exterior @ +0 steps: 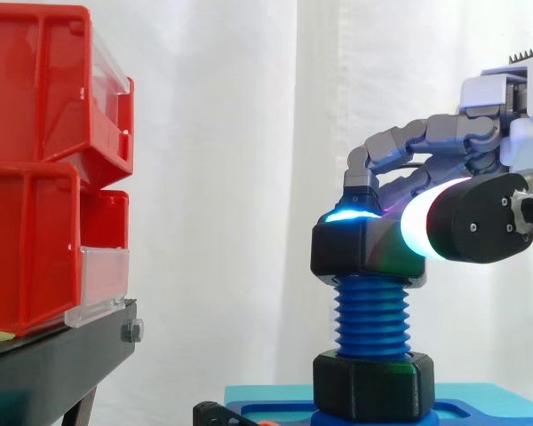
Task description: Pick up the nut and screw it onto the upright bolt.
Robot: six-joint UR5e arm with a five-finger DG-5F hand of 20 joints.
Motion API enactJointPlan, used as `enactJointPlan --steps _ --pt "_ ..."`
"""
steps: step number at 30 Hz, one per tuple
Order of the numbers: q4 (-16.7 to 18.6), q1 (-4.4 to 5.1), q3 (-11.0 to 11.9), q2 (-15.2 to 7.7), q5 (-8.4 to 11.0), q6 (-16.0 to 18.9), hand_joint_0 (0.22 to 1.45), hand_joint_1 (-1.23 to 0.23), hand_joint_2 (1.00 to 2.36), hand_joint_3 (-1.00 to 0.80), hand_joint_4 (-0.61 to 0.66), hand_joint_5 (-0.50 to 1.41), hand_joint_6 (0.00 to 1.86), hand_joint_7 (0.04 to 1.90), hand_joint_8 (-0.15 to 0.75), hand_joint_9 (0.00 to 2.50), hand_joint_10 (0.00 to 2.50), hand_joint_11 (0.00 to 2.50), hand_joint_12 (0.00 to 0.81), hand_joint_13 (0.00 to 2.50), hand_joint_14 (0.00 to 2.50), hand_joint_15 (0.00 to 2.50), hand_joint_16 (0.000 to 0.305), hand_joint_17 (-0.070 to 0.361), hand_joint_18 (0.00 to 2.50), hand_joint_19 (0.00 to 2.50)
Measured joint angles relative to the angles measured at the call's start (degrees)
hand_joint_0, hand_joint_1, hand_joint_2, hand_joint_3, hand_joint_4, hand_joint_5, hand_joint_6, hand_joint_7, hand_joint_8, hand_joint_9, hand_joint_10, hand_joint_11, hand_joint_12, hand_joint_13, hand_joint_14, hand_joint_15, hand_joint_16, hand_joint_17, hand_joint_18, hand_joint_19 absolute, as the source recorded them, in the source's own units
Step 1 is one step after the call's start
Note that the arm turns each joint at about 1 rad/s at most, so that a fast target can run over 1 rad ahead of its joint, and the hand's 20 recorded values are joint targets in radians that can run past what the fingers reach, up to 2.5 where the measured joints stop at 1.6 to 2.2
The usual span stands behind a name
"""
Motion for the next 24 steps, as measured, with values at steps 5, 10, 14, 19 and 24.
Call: enactJointPlan --steps 5,10,14,19,24 --pt "0.16 0.04 0.01 -0.03 -0.08 -0.03 0.51 -0.55 1.00 -0.50 0.20 -0.15 0.50 1.25 0.252 0.49 0.00 0.00 0.290 0.62 0.00 0.00 0.038 0.086 0.52 0.10" --pt "0.24 0.03 0.00 -0.04 -0.34 -0.22 0.52 -0.55 1.00 -0.50 0.20 -0.15 0.50 1.25 0.250 0.50 0.00 0.00 0.290 0.62 0.00 0.00 0.038 0.086 0.52 0.11" --pt "0.08 0.03 0.00 -0.04 -0.75 -0.65 0.52 -0.55 1.00 -0.50 0.20 -0.15 0.50 1.25 0.252 0.50 0.00 0.00 0.289 0.62 0.00 0.00 0.038 0.085 0.53 0.12" --pt "0.01 0.07 0.00 -0.05 -0.96 -0.85 0.52 -0.55 1.00 -0.50 0.20 -0.15 0.50 1.25 0.252 0.50 0.00 0.00 0.287 0.63 0.00 0.00 0.038 0.085 0.54 0.12" --pt "0.00 0.08 0.00 -0.07 -1.39 -1.24 0.52 -0.55 1.00 -0.50 0.21 -0.15 0.50 1.25 0.252 0.50 0.00 0.00 0.286 0.64 0.00 0.00 0.038 0.085 0.54 0.13"
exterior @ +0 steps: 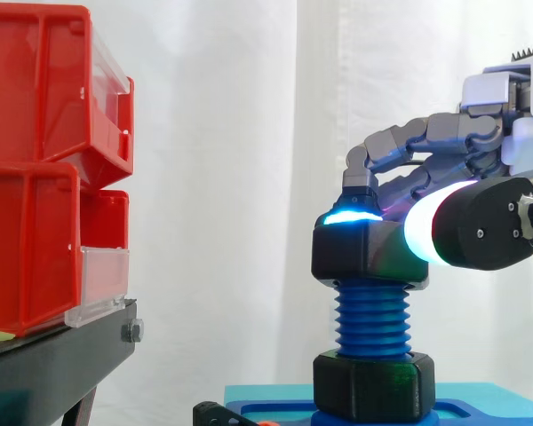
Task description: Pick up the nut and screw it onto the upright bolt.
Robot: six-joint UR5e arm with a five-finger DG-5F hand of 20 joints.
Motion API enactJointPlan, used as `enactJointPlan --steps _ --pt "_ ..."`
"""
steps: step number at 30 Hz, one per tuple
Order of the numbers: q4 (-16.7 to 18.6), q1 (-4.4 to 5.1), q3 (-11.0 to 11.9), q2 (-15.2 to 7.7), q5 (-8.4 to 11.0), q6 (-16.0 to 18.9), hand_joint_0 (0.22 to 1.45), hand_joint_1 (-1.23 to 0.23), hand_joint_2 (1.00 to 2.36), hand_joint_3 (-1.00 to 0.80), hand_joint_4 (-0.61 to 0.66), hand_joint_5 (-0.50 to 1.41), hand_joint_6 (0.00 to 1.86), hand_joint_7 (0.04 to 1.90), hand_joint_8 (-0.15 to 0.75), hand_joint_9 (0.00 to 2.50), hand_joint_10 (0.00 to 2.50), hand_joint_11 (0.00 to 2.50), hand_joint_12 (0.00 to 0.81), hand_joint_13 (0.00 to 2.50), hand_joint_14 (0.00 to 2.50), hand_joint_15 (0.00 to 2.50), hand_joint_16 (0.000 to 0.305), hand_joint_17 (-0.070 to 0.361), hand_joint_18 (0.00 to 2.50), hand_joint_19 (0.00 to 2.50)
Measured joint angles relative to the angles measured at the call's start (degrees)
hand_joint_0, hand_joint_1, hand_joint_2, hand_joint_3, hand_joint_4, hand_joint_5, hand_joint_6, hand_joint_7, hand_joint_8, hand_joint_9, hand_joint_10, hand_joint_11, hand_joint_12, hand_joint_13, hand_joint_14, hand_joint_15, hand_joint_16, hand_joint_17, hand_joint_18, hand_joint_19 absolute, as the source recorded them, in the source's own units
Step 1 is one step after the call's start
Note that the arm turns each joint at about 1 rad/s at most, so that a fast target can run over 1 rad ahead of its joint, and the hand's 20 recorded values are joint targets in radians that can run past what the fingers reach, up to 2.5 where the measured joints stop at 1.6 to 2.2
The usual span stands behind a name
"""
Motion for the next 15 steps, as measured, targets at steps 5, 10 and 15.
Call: enactJointPlan --steps 5,10,15 --pt "-0.03 0.01 0.00 -0.03 -0.28 -0.19 0.52 -0.55 1.00 -0.50 0.20 -0.15 0.50 1.24 0.255 0.51 0.00 0.00 0.285 0.64 0.00 0.01 0.038 0.085 0.55 0.13" --pt "-0.12 -0.15 0.00 -0.58 -0.60 -0.20 0.52 -0.55 1.00 -0.50 0.20 -0.15 0.50 1.24 0.255 0.51 0.00 0.00 0.283 0.65 0.00 0.01 0.038 0.085 0.56 0.14" --pt "-0.17 -0.38 -0.01 -0.79 -1.64 -0.21 0.52 -0.55 1.00 -0.50 0.21 -0.15 0.50 1.24 0.255 0.51 0.00 0.00 0.283 0.66 0.00 0.02 0.038 0.085 0.57 0.15"
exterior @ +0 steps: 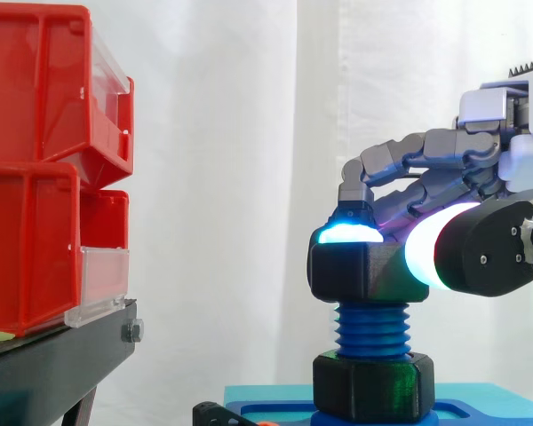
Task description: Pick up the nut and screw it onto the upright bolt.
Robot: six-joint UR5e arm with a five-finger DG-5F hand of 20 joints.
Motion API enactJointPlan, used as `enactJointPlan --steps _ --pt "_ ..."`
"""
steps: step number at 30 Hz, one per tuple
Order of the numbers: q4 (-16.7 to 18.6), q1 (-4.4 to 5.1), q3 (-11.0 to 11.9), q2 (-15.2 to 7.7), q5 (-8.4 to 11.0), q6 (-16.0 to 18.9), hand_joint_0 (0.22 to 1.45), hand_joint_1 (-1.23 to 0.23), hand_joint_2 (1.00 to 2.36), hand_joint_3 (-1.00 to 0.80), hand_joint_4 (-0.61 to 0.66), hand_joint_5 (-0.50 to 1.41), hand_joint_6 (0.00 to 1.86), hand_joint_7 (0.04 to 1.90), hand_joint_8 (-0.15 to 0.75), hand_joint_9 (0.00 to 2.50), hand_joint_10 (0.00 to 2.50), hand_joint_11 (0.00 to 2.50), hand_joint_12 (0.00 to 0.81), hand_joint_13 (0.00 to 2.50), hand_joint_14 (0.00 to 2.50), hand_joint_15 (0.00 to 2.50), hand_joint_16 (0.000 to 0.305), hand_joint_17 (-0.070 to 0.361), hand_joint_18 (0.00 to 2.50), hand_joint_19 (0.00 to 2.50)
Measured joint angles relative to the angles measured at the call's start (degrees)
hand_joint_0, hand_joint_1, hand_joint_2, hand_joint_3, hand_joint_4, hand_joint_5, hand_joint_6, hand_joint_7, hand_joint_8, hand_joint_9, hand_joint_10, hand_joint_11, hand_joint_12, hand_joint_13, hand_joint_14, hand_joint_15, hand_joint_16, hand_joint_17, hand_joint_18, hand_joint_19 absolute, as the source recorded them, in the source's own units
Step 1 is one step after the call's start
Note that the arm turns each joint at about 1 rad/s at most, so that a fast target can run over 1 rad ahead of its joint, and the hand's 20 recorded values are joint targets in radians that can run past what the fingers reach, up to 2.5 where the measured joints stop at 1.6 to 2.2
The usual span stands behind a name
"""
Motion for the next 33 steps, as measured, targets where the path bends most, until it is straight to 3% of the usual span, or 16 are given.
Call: enactJointPlan --steps 33 --pt "0.17 -0.65 -1.02 -0.08 -1.37 0.12 0.52 -0.55 1.00 -0.50 0.20 -0.15 0.50 1.23 0.255 0.52 0.00 0.00 0.282 0.66 0.00 0.02 0.038 0.086 0.58 0.16"
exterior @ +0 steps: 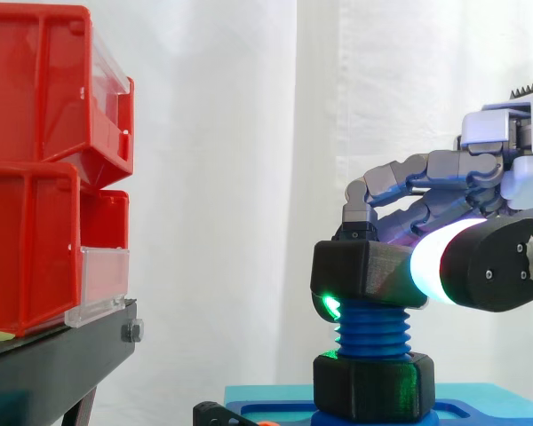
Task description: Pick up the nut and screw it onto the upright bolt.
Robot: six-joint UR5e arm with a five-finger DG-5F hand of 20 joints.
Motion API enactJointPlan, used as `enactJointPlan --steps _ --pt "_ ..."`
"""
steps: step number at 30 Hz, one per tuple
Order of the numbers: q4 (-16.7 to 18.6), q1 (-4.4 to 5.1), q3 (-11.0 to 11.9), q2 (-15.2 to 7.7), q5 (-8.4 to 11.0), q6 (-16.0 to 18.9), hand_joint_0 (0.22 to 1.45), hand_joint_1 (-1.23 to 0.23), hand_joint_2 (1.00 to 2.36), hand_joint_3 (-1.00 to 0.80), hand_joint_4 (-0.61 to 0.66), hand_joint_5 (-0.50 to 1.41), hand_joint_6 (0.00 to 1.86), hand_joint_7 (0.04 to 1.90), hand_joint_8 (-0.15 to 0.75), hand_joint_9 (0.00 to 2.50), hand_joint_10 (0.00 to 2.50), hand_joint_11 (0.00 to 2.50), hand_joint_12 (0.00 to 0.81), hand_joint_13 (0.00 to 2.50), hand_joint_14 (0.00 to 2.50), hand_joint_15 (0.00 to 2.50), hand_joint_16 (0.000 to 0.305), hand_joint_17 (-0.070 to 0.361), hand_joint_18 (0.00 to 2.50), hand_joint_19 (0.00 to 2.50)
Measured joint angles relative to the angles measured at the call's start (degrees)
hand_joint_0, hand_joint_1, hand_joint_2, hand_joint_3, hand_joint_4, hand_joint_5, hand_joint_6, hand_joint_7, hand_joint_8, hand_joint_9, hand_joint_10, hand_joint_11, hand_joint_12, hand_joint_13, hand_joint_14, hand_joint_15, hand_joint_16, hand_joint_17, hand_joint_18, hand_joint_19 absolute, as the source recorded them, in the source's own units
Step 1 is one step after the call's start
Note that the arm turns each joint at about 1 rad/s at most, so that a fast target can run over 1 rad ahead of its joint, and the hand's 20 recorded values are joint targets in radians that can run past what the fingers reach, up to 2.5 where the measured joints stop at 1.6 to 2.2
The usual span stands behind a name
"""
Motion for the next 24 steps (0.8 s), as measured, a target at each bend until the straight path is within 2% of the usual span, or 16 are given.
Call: enactJointPlan --steps 5,11,17,24 --pt "0.05 -0.03 0.00 0.00 -0.15 -0.08 0.46 -0.50 1.00 -0.50 0.22 -0.18 0.50 1.01 0.261 0.49 0.00 0.00 0.315 0.62 0.00 0.00 0.044 0.099 0.57 0.14" --pt "0.27 -0.05 0.00 0.00 -0.95 -0.12 0.41 -0.42 1.00 -0.50 0.16 -0.21 0.50 0.75 0.265 0.44 0.00 0.00 0.338 0.56 0.00 0.00 0.050 0.113 0.51 0.10" --pt "1.02 -0.28 0.05 0.01 -2.57 -0.31 0.39 -0.36 1.00 -0.50 0.13 -0.22 0.50 0.66 0.260 0.42 0.00 0.00 0.347 0.55 0.00 0.00 0.052 0.118 0.49 0.09" --pt "1.21 -0.41 0.06 0.03 -3.51 -0.46 0.39 -0.30 1.00 -0.50 0.12 -0.23 0.50 0.61 0.255 0.39 0.00 0.00 0.347 0.52 0.00 0.00 0.053 0.118 0.45 0.08"
